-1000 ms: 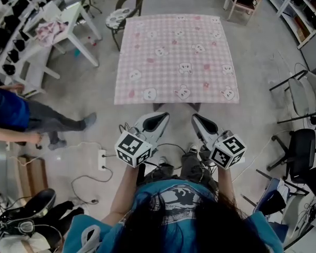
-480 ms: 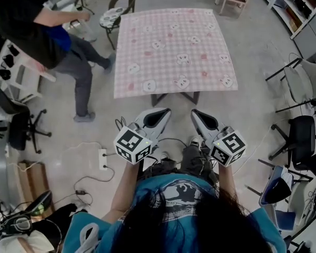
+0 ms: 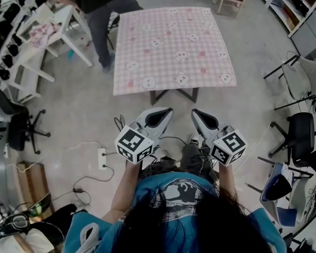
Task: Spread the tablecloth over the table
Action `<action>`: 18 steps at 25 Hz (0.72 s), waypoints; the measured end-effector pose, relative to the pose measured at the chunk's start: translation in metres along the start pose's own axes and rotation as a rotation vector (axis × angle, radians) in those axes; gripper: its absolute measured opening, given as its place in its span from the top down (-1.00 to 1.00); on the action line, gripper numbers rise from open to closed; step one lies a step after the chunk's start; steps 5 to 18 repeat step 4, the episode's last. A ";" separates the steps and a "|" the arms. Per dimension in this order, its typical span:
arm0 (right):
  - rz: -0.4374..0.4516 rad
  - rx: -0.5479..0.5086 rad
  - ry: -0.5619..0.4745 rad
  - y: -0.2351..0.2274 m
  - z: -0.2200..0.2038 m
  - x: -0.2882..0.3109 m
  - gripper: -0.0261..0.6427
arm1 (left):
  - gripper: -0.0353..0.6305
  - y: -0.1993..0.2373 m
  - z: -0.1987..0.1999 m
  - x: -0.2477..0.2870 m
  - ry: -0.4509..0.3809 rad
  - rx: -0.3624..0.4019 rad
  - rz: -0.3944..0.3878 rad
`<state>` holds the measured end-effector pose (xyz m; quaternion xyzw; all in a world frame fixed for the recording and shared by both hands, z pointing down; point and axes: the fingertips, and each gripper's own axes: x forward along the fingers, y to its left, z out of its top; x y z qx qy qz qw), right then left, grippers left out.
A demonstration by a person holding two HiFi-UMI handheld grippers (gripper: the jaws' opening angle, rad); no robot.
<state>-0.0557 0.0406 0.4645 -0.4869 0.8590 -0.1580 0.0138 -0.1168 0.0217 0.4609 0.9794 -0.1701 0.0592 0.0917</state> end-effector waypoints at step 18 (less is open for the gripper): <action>-0.003 0.004 0.001 0.004 0.002 0.001 0.92 | 0.85 0.002 0.005 -0.005 -0.002 0.003 -0.001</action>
